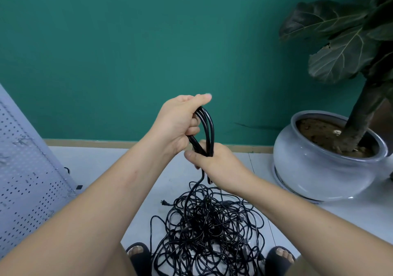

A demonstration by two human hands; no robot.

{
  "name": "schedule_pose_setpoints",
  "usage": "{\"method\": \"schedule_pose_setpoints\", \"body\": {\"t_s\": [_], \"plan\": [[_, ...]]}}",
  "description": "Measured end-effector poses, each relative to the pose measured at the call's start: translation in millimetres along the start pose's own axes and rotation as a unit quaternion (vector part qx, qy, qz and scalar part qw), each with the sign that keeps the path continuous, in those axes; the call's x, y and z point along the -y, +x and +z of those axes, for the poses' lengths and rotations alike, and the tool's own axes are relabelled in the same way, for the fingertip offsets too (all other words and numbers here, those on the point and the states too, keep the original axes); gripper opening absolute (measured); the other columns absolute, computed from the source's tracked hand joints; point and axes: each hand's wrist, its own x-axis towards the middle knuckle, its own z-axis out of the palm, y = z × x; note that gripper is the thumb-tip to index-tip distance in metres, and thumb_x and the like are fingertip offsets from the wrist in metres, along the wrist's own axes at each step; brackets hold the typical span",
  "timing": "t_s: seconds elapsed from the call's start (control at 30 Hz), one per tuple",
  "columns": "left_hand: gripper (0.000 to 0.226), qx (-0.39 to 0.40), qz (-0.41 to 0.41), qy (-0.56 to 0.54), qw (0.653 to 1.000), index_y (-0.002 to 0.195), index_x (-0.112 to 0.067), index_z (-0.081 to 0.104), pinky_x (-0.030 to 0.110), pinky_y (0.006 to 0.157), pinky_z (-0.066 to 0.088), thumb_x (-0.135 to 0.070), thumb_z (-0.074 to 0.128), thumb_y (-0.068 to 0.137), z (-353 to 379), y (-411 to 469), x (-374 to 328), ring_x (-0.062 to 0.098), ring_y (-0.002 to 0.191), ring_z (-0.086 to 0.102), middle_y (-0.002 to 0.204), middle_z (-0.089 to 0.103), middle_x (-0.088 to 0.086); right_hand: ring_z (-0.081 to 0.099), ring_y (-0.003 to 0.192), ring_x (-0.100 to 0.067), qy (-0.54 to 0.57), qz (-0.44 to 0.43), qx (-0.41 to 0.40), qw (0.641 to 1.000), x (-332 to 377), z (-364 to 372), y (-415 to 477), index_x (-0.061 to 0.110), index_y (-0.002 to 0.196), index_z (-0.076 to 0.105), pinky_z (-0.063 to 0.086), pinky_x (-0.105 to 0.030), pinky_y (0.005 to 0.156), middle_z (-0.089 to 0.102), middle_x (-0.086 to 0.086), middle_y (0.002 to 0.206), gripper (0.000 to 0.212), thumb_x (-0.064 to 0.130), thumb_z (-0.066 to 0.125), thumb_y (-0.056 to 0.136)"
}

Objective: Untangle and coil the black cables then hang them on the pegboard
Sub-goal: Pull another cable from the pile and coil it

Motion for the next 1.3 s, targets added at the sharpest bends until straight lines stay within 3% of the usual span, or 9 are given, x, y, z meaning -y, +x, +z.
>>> {"method": "schedule_pose_setpoints", "body": {"t_s": [0.1, 0.23, 0.4, 0.63, 0.8, 0.9, 1.07, 1.17, 1.3], "plan": [[0.026, -0.034, 0.017, -0.03, 0.999, 0.085, -0.016, 0.049, 0.023, 0.038, 0.019, -0.001, 0.068, 0.093, -5.3, 8.4, -0.5, 0.009, 0.041, 0.021, 0.054, 0.037, -0.007, 0.047, 0.068, -0.013, 0.01, -0.004, -0.006, 1.0, -0.4, 0.5, 0.8, 0.015, 0.075, 0.051, 0.037, -0.035, 0.069, 0.053, 0.011, 0.068, 0.041, 0.038, 0.06, 0.108], [0.019, -0.074, 0.05, -0.011, 0.996, 0.089, -0.014, 0.05, 0.024, 0.04, 0.019, 0.004, 0.057, 0.092, -11.6, 13.0, 0.5, 0.01, 0.041, 0.022, 0.051, 0.04, -0.008, 0.072, 0.071, -0.026, 0.106, -0.019, 0.032, 0.994, 1.5, 6.1, -3.1, 0.009, 0.094, 0.064, 0.054, -0.036, 0.07, 0.072, -0.005, 0.074, 0.028, 0.024, 0.052, 0.114], [0.016, -0.081, 0.043, 0.001, 0.996, 0.094, -0.014, 0.054, 0.023, 0.039, 0.022, -0.003, 0.066, 0.096, -16.6, 17.4, 1.3, 0.01, 0.041, 0.024, 0.056, 0.043, -0.007, 0.053, 0.05, -0.015, 0.041, -0.036, -0.007, 0.999, 1.1, 5.8, -1.2, 0.012, 0.111, 0.07, 0.043, -0.031, 0.055, 0.063, 0.004, 0.063, 0.024, 0.03, 0.054, 0.113], [0.024, -0.025, 0.012, -0.005, 1.0, 0.101, -0.017, 0.047, 0.024, 0.046, 0.023, -0.029, 0.068, 0.104, -14.4, 16.5, 10.0, 0.012, 0.048, 0.021, 0.062, 0.025, -0.008, 0.033, 0.045, -0.016, 0.081, 0.036, 0.005, 0.996, 0.9, -0.2, 0.6, 0.015, 0.08, 0.066, 0.03, -0.031, 0.05, 0.04, 0.007, 0.051, 0.042, 0.039, 0.055, 0.112], [0.041, 0.057, 0.007, -0.031, 0.998, 0.115, -0.011, 0.061, 0.034, 0.065, 0.051, -0.051, 0.05, 0.111, -14.2, 12.2, 24.4, 0.023, 0.068, 0.061, 0.075, 0.058, 0.007, 0.025, 0.046, -0.017, 0.18, 0.044, -0.004, 0.983, -0.2, -19.4, -2.4, 0.01, 0.081, 0.058, 0.024, -0.026, 0.045, 0.033, 0.0, 0.056, 0.039, 0.032, 0.055, 0.113], [0.045, 0.111, -0.018, 0.045, 0.993, 0.116, -0.011, 0.063, 0.044, 0.084, 0.054, -0.048, 0.037, 0.115, -14.6, 8.8, 49.1, 0.029, 0.081, 0.069, 0.095, 0.072, 0.015, 0.027, 0.042, -0.017, 0.211, 0.005, -0.047, 0.976, -0.6, -33.7, -1.3, 0.009, 0.081, 0.056, 0.027, -0.027, 0.046, 0.034, -0.002, 0.053, 0.04, 0.03, 0.053, 0.114], [0.044, 0.21, -0.033, 0.274, 0.938, 0.111, -0.018, 0.072, 0.043, 0.105, 0.051, -0.042, 0.035, 0.111, -2.4, -11.9, 87.7, 0.015, 0.108, 0.076, 0.111, 0.081, -0.001, 0.027, 0.039, -0.018, 0.295, -0.019, -0.114, 0.948, -1.8, -53.3, 1.1, 0.011, 0.079, 0.053, 0.03, -0.024, 0.044, 0.028, -0.005, 0.053, 0.041, 0.031, 0.052, 0.114], [0.051, 0.218, 0.004, 0.351, 0.911, 0.112, -0.021, 0.071, 0.038, 0.103, 0.052, -0.053, 0.031, 0.114, 1.2, -26.5, 109.6, 0.008, 0.102, 0.075, 0.112, 0.078, -0.008, 0.026, 0.041, -0.02, 0.312, -0.015, -0.157, 0.937, -1.5, -63.3, 1.5, 0.012, 0.079, 0.054, 0.031, -0.027, 0.046, 0.026, -0.006, 0.055, 0.04, 0.033, 0.054, 0.114], [0.033, 0.208, 0.001, 0.377, 0.903, 0.112, -0.024, 0.059, 0.037, 0.09, 0.056, -0.048, 0.036, 0.114, 4.7, -41.4, 135.1, 0.012, 0.091, 0.077, 0.105, 0.077, -0.001, 0.023, 0.044, -0.02, 0.365, -0.001, -0.205, 0.908, 2.6, -71.0, 0.4, 0.015, 0.08, 0.052, 0.026, -0.028, 0.047, 0.026, -0.005, 0.056, 0.041, 0.037, 0.053, 0.114]]}}
